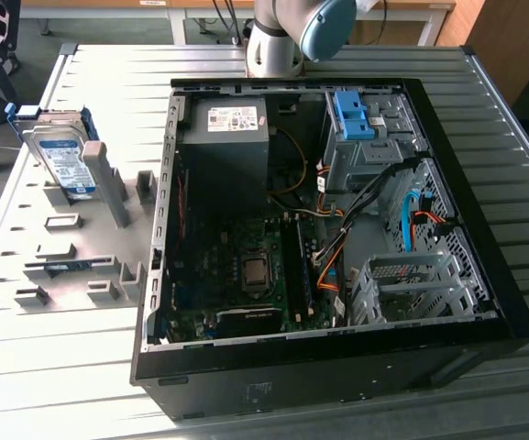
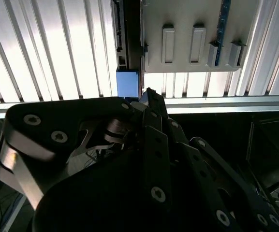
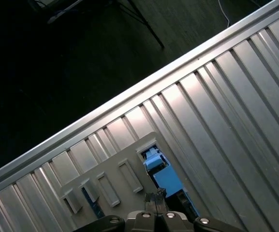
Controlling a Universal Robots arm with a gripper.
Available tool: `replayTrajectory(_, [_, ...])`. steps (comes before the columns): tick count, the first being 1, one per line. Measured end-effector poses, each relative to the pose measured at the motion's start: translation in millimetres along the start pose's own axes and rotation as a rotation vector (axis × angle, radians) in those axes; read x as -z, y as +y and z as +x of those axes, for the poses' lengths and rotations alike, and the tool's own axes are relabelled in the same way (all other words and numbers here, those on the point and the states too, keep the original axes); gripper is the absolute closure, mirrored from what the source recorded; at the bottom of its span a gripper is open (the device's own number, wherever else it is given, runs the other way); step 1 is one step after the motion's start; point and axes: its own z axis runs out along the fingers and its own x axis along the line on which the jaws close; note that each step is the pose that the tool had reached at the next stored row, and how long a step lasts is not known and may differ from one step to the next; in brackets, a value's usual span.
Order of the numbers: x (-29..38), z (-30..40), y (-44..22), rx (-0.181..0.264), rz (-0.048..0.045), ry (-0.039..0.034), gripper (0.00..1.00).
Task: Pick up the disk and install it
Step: 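Pick up the disk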
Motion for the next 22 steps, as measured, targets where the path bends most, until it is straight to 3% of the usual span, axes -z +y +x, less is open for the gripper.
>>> replayTrajectory(14, [0.0,0.0,0.0,0.015,0.0002,0.0005,0.89])
replayTrajectory(22, [-0.1,0.0,0.0,0.14,0.0012,0.0056,0.89])
